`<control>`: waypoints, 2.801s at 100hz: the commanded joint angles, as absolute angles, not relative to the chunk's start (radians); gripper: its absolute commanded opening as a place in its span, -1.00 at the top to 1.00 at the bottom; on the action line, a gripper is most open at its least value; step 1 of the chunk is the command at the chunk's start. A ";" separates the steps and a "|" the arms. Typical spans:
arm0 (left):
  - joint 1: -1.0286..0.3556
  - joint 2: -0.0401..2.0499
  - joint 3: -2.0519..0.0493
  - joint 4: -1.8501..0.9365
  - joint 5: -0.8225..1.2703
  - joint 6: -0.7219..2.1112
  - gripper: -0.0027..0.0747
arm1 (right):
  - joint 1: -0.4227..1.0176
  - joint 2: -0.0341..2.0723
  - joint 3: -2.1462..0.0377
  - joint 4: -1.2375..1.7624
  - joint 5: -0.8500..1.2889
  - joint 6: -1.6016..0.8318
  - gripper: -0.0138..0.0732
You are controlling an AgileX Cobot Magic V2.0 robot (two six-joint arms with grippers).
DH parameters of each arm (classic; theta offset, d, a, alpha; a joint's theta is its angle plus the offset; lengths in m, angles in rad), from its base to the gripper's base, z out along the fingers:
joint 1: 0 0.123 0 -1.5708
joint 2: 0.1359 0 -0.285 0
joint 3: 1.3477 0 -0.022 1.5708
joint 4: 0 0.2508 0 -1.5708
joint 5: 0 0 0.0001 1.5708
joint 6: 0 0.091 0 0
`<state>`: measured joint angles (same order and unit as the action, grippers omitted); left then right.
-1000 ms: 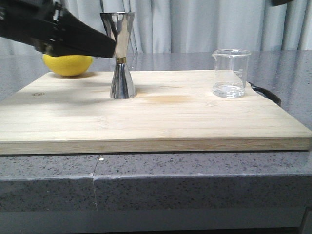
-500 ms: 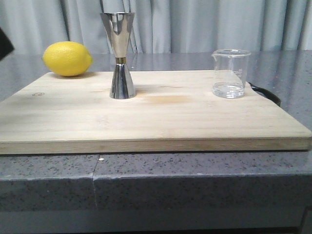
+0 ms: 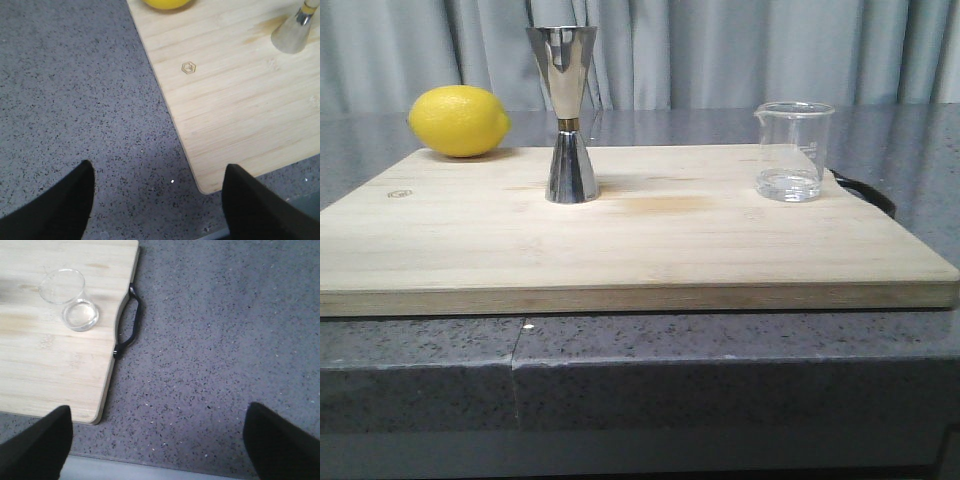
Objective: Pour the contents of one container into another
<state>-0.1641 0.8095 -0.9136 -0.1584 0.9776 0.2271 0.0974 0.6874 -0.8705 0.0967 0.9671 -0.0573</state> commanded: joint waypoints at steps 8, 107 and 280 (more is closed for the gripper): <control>-0.161 0.641 -0.809 -0.170 0.781 0.142 -0.34 | 0.092 0.586 -0.819 0.076 0.840 -0.055 -0.75; -0.161 0.547 -0.720 -0.223 0.643 0.142 0.98 | 0.092 0.509 -0.786 0.032 0.831 -0.055 0.86; -0.071 -0.028 0.039 0.074 -0.040 -0.147 0.98 | 0.092 0.509 -0.786 0.032 0.841 -0.055 0.86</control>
<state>-0.0708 -0.0046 0.0044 0.0312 0.0490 -0.0527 0.0952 0.5056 -0.7629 0.0330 0.9038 -0.0549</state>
